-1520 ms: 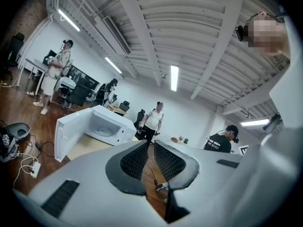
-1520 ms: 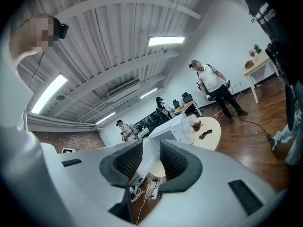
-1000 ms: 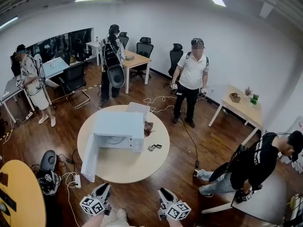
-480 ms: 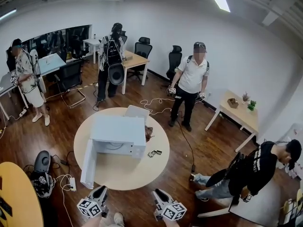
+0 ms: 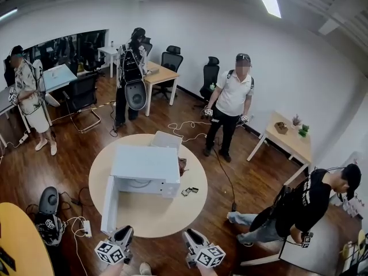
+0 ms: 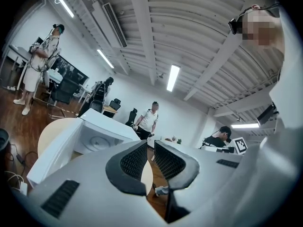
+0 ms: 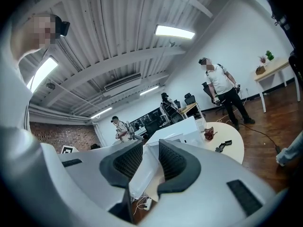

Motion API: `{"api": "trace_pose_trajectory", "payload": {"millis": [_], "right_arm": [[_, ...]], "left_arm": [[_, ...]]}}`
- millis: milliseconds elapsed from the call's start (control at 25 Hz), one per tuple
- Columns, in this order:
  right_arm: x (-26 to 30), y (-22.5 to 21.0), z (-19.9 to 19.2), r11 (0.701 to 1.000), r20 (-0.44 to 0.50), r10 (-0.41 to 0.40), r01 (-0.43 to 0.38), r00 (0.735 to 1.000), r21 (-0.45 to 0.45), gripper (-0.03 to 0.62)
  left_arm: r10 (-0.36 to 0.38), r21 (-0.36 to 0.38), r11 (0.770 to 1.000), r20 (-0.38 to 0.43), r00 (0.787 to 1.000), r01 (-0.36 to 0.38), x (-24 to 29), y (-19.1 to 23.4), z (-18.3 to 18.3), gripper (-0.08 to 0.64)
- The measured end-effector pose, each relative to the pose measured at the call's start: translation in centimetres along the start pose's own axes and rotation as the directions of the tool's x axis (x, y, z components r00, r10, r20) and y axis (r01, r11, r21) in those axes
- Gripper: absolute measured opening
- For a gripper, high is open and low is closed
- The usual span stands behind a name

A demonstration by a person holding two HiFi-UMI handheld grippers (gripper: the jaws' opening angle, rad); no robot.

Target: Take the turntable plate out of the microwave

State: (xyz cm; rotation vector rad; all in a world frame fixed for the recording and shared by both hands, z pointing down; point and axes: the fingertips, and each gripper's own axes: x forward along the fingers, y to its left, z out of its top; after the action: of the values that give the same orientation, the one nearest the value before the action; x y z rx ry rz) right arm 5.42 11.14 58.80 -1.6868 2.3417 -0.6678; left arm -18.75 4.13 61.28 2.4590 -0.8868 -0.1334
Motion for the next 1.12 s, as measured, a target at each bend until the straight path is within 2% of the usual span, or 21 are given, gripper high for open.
{"api": "trace_pose_trajectory", "payload": {"millis": [400,640,920,1120], "right_arm": [[3.3,1.2,-0.8,1.0,0.03,-0.003,0.003,1.0,0.013,0.1],[4.5,1.8,-1.1,1.0,0.03,-0.001,0.001,1.0,-0.005,0.1],[4.5,2.3,-0.7,1.0,0.026,0.015,-0.015,1.0,-0.015,0.1],[3.1,1.3,-1.0,1.0,0.02,-0.003,0.003,1.0,-0.013,0.1]], "left_arm": [[-0.053,0.024,0.998,-0.015,0.998,0.053,0.5,2.1,1.2,0.029],[-0.045,-0.019,0.999,0.016,0.999,0.046,-0.6,3.0,2.0,0.029],[-0.053,-0.018,0.998,0.027,0.998,0.053,-0.5,2.4,2.2,0.029],[-0.07,-0.004,0.998,0.003,0.998,0.07,-0.3,1.0,1.6,0.029]]}}
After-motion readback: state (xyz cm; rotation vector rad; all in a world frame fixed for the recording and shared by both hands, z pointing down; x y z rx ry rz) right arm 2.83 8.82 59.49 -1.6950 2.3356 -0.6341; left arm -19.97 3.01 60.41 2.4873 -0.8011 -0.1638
